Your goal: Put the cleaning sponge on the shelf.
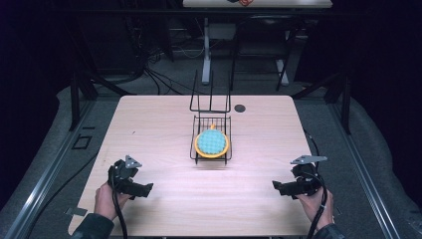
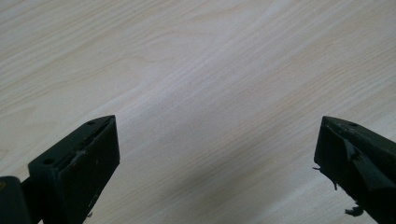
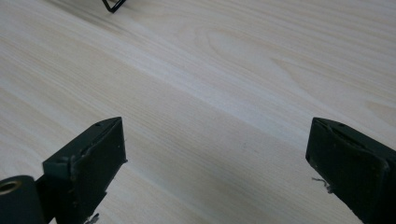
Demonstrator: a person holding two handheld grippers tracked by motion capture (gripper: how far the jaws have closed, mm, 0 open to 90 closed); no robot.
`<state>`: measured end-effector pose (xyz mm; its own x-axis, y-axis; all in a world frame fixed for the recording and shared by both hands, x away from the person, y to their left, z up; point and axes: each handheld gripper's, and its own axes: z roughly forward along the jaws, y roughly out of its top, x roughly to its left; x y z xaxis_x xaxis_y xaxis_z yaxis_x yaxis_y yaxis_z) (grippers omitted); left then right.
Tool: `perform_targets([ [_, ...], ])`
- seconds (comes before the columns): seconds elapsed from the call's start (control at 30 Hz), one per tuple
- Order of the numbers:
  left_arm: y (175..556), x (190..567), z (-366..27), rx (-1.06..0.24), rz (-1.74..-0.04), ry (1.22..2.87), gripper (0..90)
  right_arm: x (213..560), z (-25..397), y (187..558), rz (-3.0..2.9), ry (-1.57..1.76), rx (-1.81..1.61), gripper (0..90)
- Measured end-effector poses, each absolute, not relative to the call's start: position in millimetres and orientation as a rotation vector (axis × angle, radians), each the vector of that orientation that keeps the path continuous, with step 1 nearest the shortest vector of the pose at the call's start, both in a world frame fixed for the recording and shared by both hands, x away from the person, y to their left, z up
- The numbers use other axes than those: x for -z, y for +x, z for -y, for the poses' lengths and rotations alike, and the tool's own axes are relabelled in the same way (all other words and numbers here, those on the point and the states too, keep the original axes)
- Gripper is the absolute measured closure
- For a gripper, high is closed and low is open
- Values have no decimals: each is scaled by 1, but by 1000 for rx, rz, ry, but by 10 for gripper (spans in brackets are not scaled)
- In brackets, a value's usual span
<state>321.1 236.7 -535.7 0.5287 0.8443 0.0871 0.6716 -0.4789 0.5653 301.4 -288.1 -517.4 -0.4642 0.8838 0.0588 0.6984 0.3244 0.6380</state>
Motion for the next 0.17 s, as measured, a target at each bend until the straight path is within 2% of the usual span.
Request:
perform_targets([
  [0.17, 322, 536, -236, -489, -1226, 2310, 2, 519, 287, 302, -2303, 1426, -891, 53],
])
